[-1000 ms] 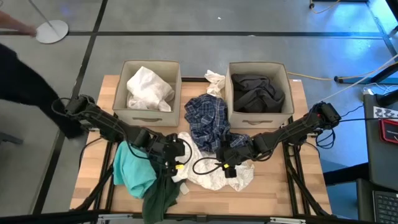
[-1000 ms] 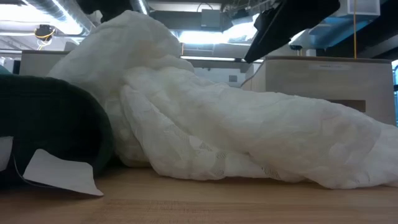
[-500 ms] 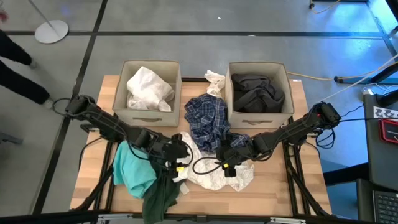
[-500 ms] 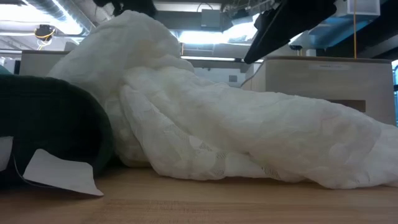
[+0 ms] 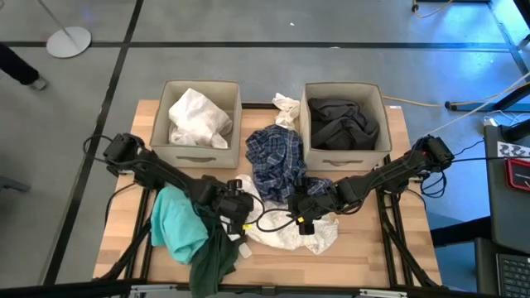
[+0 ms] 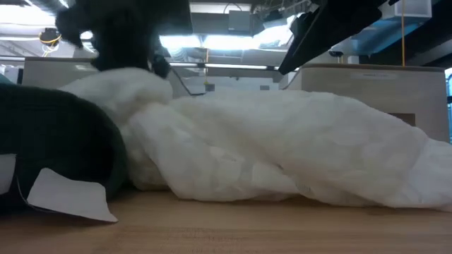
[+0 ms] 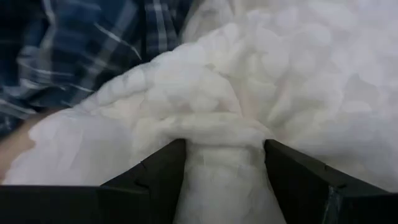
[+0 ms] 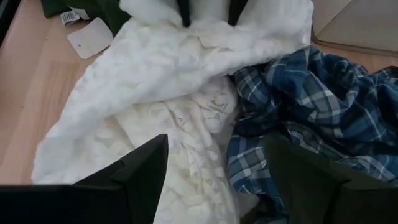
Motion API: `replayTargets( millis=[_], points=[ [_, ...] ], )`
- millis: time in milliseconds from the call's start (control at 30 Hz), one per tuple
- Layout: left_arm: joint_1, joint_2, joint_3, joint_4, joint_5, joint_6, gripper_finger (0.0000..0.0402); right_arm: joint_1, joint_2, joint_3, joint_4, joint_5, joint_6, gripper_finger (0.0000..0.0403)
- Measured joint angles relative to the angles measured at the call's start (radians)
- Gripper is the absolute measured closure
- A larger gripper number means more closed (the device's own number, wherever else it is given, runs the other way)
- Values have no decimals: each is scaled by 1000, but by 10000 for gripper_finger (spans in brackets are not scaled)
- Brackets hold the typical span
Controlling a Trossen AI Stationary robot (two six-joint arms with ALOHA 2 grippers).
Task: Sort clothes
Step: Put the white shirt into the left brown bin
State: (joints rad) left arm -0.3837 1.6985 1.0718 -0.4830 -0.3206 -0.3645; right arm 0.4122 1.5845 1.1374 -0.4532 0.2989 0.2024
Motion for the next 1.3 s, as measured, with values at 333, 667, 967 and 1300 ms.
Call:
replayTargets(
  millis=[333,667,967,1300],
  points=[
    [4,146,5,59,-16,56,198,0,0,0,2,0,5,134],
    [4,187,4,104,-35,81,361,0,0,0,3,0,5,134],
    [-52,191,39,41,-222,126,385,1,0,0,-55,-2,54,134],
    [-141,190,222,-184,-532,198,386,31,1,0,-150,29,134,134]
  ],
)
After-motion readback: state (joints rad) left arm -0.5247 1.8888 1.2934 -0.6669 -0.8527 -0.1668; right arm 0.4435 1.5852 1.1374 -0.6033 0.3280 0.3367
